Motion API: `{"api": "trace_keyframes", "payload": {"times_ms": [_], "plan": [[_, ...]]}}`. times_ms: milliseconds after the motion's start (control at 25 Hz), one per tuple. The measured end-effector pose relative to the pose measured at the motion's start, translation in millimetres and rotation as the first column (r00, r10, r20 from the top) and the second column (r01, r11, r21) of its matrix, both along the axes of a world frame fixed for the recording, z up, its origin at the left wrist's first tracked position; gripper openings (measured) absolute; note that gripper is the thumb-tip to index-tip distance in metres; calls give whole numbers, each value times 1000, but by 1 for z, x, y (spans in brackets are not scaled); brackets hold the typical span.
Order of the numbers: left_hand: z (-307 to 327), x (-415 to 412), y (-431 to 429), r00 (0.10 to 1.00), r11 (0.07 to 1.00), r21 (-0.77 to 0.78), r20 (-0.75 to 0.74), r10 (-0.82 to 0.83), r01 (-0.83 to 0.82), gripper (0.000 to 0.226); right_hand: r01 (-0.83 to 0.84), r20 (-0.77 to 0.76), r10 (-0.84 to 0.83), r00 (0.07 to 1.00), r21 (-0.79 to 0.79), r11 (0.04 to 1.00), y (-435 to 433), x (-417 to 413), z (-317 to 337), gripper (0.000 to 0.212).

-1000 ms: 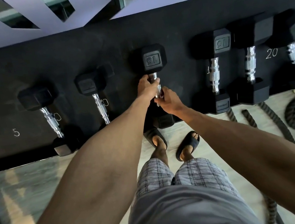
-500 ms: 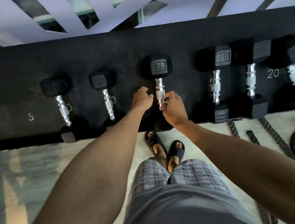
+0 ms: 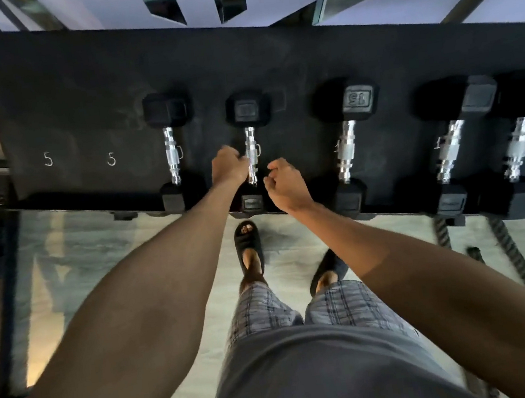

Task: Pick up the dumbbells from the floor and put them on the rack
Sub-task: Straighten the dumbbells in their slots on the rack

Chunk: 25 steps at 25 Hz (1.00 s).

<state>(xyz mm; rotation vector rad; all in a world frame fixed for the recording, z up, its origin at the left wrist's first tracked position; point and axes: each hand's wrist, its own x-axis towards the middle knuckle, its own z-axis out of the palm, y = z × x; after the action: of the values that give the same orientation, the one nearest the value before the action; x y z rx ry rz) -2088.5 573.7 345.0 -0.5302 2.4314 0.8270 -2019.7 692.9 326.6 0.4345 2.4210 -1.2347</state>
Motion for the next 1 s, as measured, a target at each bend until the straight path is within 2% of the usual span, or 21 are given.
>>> {"api": "trace_keyframes", "payload": {"times_ms": [80, 160, 240, 320, 440, 560, 760, 1000], "plan": [[-5, -18, -11, 999, 994, 109, 41, 25, -29, 43, 64, 60, -65, 996, 7, 998, -18, -19, -9, 38], [-12, -33, -12, 996, 971, 235, 88, 21, -41, 47, 140, 145, -138, 980, -8, 990, -31, -33, -20, 36], [-21, -42, -5, 992, 929, 362, 124, 29, -72, 38, 178, 204, -173, 964, -8, 984, -39, -40, -30, 29], [-32, -51, 1, 986, 896, 426, 154, 62, -123, 29, 203, 237, -198, 951, 5, 979, -43, -47, -42, 27], [-46, -54, 8, 975, 883, 428, 182, 127, -195, 22, 212, 245, -217, 945, 46, 976, -43, -53, -48, 28], [-44, -55, 7, 975, 884, 424, 179, 134, -200, 23, 189, 213, -207, 955, 103, 977, -44, -52, -46, 26], [-34, -68, 13, 991, 892, 444, 126, 34, -87, 19, 205, 165, -221, 961, 107, 973, -38, -60, -39, 22], [-39, -54, 9, 995, 912, 408, 103, 0, -43, 18, 147, 210, -164, 964, 95, 985, -38, -51, -45, 23]]}}
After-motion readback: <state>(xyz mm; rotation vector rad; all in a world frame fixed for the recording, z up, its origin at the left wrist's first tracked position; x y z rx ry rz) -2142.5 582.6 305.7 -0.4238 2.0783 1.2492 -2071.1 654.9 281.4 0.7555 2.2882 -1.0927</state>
